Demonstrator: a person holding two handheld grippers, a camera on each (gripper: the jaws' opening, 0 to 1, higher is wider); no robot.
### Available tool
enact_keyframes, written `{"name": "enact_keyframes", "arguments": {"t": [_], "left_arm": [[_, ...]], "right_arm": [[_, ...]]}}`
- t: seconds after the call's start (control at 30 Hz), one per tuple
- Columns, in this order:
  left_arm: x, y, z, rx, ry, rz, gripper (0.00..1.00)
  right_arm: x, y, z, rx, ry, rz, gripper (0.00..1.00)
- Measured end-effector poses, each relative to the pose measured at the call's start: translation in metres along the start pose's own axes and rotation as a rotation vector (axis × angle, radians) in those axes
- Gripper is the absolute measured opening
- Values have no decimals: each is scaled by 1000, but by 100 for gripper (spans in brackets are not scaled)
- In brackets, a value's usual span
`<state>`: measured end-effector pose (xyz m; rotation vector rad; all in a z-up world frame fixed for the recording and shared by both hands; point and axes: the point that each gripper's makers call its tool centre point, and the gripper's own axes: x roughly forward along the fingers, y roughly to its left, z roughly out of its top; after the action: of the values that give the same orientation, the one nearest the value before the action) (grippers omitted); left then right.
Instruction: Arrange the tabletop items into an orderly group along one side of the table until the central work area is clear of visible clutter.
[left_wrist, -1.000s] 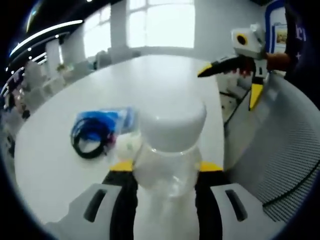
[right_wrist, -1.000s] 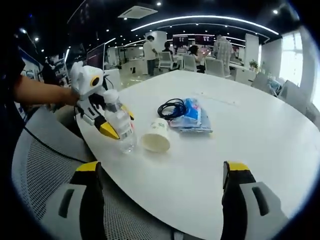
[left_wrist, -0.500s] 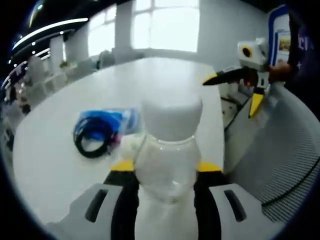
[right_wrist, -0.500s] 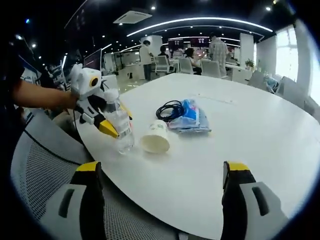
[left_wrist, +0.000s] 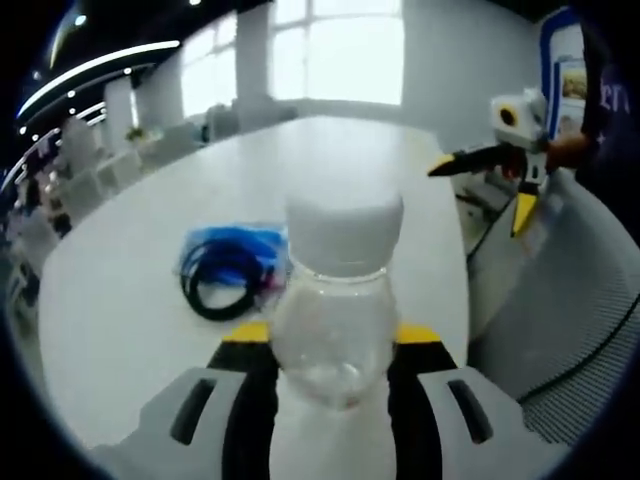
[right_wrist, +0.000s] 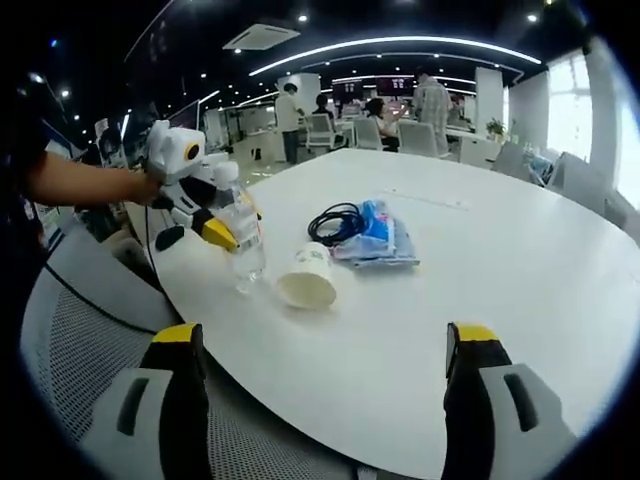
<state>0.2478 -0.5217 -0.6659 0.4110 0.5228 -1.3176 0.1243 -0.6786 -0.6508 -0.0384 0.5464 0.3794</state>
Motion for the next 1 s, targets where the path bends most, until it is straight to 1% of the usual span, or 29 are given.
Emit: {"name": "enact_keyframes", "arguments": {"t": [0.23,0.5,0.63,0.77,0.87,1.0], "left_arm": [[-5,22,2,6,0,17,39],[-12,55,1,22,5,37,39],[-15,68,2,24,8,45,39],[-17,79,-4,29,32,39,39],[-16,89,-9,35,49,36,39],[-15,95,-10,39,57,30,39]], "right_arm": [[0,0,-1,-2,2,-4,100],[0,-1,-1,-8,6,-11,100],[1,-1,-2,-5,6,-14,100],[0,-4,-3,-20,11,-33,100],[0,-4,-2,-15,8,-35,100],[1,-4,-3,-18,11,-34,100]]}}
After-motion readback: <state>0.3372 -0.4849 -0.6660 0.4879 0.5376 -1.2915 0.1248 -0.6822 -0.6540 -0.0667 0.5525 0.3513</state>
